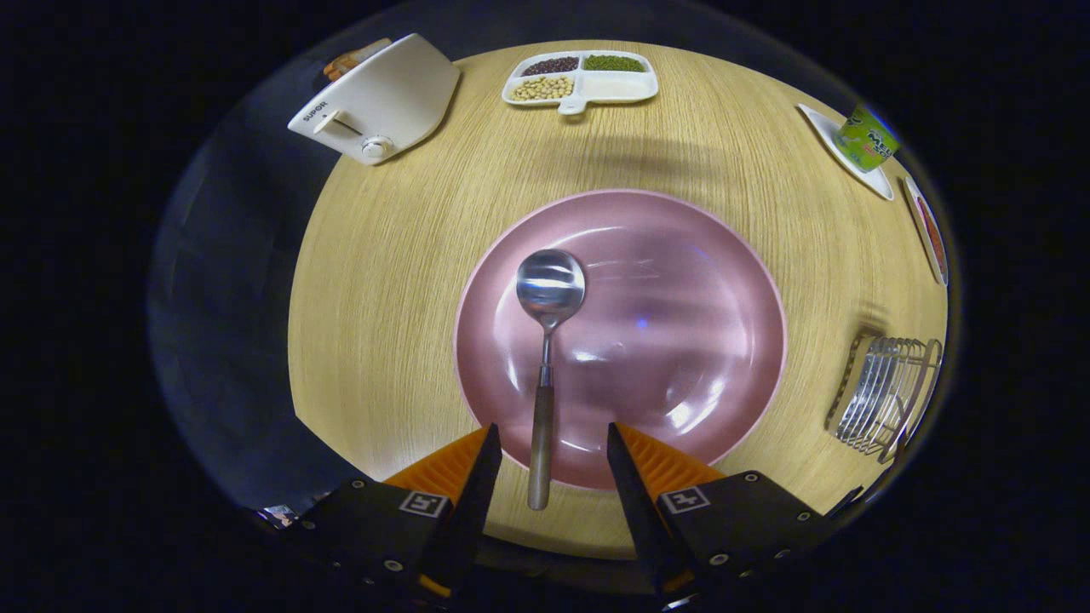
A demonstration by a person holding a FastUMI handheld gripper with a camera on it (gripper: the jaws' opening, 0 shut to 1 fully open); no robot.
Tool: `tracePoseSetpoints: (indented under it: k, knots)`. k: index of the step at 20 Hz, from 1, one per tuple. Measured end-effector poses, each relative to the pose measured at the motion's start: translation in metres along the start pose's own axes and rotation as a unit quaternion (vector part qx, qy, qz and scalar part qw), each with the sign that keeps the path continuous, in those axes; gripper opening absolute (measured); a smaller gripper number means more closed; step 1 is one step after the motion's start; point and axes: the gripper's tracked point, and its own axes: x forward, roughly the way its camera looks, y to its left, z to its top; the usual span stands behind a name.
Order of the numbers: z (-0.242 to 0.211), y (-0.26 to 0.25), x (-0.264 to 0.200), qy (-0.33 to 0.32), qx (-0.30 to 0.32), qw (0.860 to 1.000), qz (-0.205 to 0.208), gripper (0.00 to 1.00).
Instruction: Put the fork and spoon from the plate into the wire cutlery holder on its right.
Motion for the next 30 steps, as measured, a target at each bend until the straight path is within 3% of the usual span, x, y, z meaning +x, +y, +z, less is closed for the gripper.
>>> tracePoseSetpoints:
  k: [1,6,9,17,30]
  knots:
    - [-0.001,0.0,0.004,0.003,0.004,1.0,-0.004,0.72]
    - [-0.004,0.0,0.02,-0.001,0.012,1.0,-0.025,0.29]
    - [-0.003,0.0,0.023,-0.012,0.014,0.999,-0.029,0.13]
    - [0.006,-0.012,-0.002,-0.067,-0.003,0.998,-0.019,0.05]
    - [-0.013,-0.104,-0.104,-0.151,0.085,0.984,-0.029,0.05]
